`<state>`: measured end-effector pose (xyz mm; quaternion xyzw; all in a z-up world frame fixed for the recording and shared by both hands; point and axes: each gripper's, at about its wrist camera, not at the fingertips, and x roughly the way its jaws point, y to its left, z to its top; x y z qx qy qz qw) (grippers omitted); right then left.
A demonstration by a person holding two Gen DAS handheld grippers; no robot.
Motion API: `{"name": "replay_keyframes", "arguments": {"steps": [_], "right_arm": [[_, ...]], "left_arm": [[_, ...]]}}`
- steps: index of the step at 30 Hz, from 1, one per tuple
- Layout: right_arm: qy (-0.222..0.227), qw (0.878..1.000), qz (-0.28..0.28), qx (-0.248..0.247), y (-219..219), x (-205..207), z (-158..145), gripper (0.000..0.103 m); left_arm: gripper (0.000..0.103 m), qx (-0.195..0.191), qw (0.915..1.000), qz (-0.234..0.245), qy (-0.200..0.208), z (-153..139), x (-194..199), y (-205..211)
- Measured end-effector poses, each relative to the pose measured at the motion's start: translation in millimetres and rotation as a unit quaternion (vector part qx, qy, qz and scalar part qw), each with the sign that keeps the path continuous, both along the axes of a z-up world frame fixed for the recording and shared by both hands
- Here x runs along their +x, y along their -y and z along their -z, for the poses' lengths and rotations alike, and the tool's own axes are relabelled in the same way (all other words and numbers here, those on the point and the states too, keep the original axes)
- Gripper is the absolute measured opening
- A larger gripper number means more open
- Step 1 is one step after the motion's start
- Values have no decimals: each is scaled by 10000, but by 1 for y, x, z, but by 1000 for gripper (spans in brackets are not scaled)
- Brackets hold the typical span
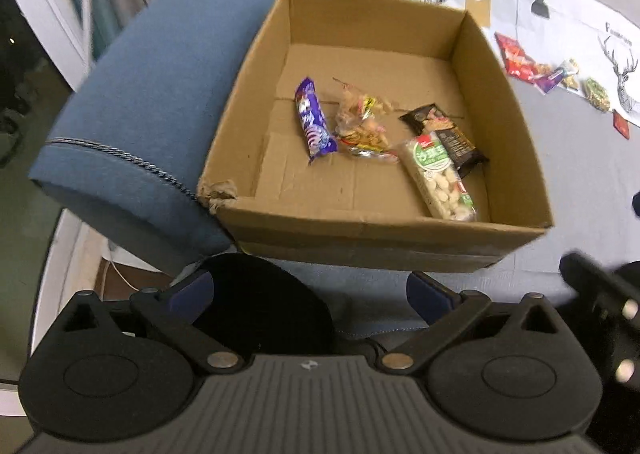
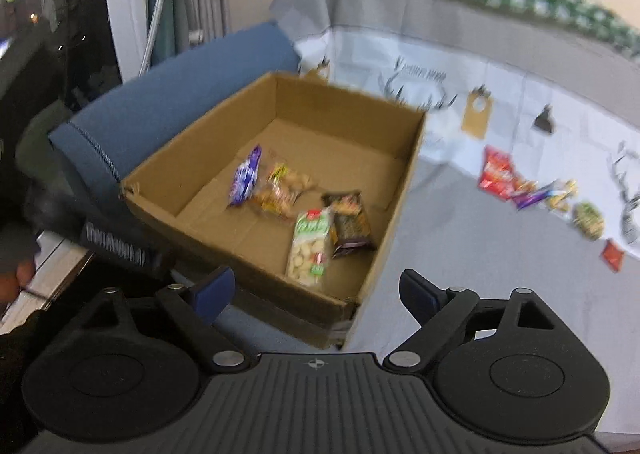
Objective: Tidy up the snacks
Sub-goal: 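Open both tools to drop the candy bar and rice-cracker bar into the box, then withdraw both tools above the box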
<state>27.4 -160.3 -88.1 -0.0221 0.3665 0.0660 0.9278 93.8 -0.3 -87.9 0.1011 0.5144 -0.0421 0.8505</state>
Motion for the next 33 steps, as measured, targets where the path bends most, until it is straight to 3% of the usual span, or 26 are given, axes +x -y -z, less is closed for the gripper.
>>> {"name": "replay_keyframes", "arguments": {"steps": [16,33], "right_arm": [[1198,9927,-135,-93,4,-93,-49,95],[1423,9897,-150,12,7,-112,-57,95]], "left_arm": [[103,-114,9977,64,662,-42,-80,15],[103,-25,9969,139,779,-50,-96,19]]}}
